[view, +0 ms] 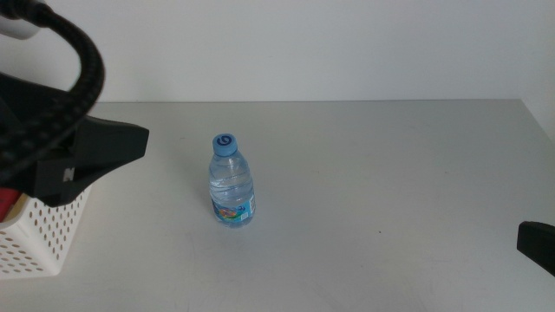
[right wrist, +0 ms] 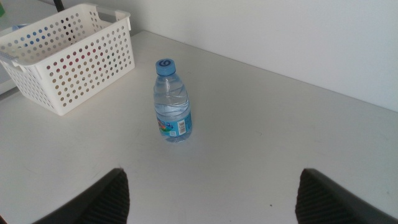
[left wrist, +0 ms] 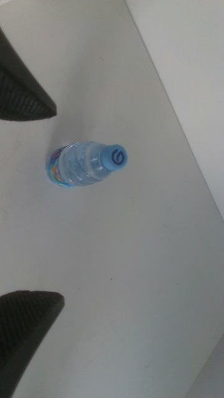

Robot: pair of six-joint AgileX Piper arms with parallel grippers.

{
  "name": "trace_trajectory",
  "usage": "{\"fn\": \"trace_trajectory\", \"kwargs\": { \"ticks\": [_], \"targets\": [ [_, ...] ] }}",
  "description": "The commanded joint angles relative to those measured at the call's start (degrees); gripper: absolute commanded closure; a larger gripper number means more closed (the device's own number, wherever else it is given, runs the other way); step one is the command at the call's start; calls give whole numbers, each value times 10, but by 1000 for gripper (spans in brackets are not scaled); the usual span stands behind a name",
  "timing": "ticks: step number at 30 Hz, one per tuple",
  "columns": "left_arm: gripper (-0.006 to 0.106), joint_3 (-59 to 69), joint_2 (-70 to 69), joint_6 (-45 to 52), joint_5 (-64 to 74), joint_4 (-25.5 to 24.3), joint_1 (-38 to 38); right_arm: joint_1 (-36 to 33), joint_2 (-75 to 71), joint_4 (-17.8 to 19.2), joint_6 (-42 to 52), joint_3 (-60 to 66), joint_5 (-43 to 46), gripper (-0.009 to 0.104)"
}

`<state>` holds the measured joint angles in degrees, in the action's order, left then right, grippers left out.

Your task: Use arms to grab the bottles and put them into the dustbin to the left of the table.

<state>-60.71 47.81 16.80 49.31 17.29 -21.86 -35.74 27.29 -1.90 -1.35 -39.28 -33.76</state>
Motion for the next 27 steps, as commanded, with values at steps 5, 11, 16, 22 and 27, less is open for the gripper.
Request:
{"fn": "trace_trajectory", "kwargs": {
  "ticks": [5, 11, 16, 22, 27],
  "targets": [
    [7, -14, 9, -2, -115, -11, -4, 3, 3, 3, 7, -16, 35, 24],
    [7, -14, 60, 30, -191, -6, -4, 3, 3, 3, 7, -16, 35, 24],
    [7, -10, 107, 86, -217, 41, -4, 3, 3, 3, 7, -16, 35, 24],
    [7, 65, 118, 192, -303, 170, -4, 3, 3, 3, 7, -16, 34, 24],
    [7, 137, 118, 283, -351, 319, -4, 3, 3, 3, 7, -16, 33, 24]
  ]
}}
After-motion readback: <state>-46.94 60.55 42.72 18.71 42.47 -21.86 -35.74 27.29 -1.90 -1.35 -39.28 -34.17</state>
